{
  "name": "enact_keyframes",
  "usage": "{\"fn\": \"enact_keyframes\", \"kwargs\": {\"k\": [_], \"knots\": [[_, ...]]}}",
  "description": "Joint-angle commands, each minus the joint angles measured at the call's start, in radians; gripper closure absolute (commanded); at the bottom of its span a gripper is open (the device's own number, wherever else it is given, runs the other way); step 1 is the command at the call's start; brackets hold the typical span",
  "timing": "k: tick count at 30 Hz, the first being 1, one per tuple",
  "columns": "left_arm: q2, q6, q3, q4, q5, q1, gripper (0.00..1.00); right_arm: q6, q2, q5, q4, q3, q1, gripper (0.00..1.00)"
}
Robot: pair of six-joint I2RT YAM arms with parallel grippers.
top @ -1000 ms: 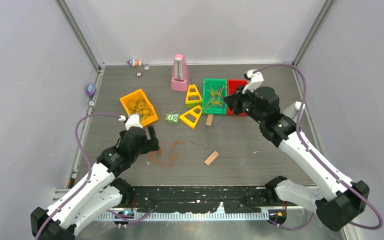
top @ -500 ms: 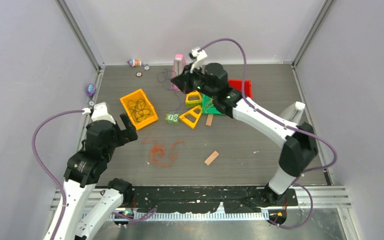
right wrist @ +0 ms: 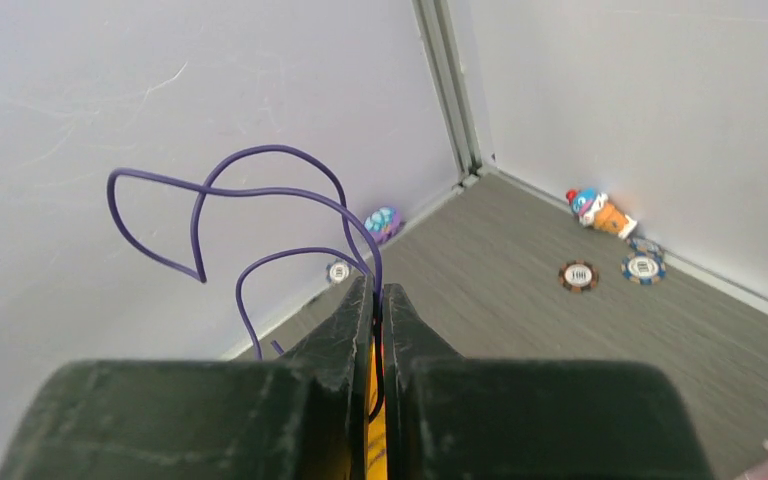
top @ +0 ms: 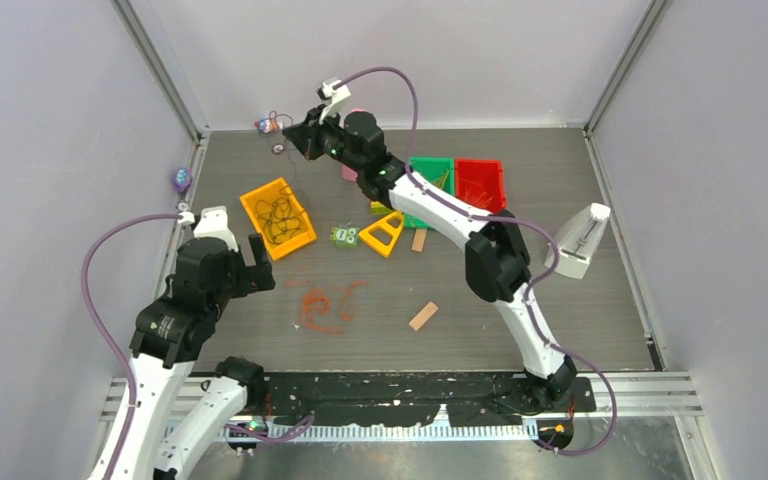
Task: Untangle the cables
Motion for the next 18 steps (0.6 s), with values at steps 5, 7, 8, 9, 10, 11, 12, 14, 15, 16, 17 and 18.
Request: {"fn": "enact_keyframes", "kwargs": {"k": [5, 7, 8, 9, 10, 11, 12, 14, 15, 16, 17, 18], "knots": [[-0.003, 0.027, -0.033, 0.064, 0.03, 0.007, 0.01, 0.029, 0.238, 0.042, 0.172, 0.234, 0.044, 0.95], [-0.005, 0.027, -0.037, 0.067, 0.043, 0.007, 0.0, 0.016, 0.245, 0.06, 0.193, 0.199, 0.054, 0.95], [-0.002, 0.028, -0.04, 0.068, 0.048, 0.007, 0.0, 0.012, 0.243, 0.071, 0.204, 0.18, 0.058, 0.95], [-0.003, 0.028, -0.043, 0.07, 0.049, 0.007, 0.0, 0.004, 0.237, 0.085, 0.225, 0.136, 0.065, 0.95], [-0.004, 0.029, -0.047, 0.073, 0.047, 0.007, 0.0, 0.003, 0.235, 0.089, 0.232, 0.117, 0.068, 0.95], [-0.007, 0.029, -0.051, 0.074, 0.046, 0.007, 0.0, 0.001, 0.231, 0.092, 0.239, 0.08, 0.073, 0.95], [-0.01, 0.029, -0.054, 0.075, 0.044, 0.007, 0.01, 0.003, 0.227, 0.094, 0.24, 0.061, 0.074, 0.95], [-0.015, 0.029, -0.058, 0.076, 0.04, 0.007, 0.0, 0.006, 0.213, 0.111, 0.244, -0.001, 0.084, 0.95], [-0.017, 0.029, -0.063, 0.078, 0.039, 0.007, 0.01, 0.005, 0.202, 0.124, 0.249, -0.045, 0.091, 0.95], [-0.018, 0.029, -0.067, 0.081, 0.041, 0.007, 0.0, 0.009, 0.198, 0.129, 0.251, -0.065, 0.095, 0.94], [-0.017, 0.031, -0.067, 0.082, 0.044, 0.007, 0.01, 0.011, 0.19, 0.126, 0.262, -0.105, 0.101, 0.94], [-0.014, 0.032, -0.068, 0.084, 0.052, 0.007, 0.01, 0.023, 0.186, 0.122, 0.27, -0.123, 0.103, 0.9]]}}
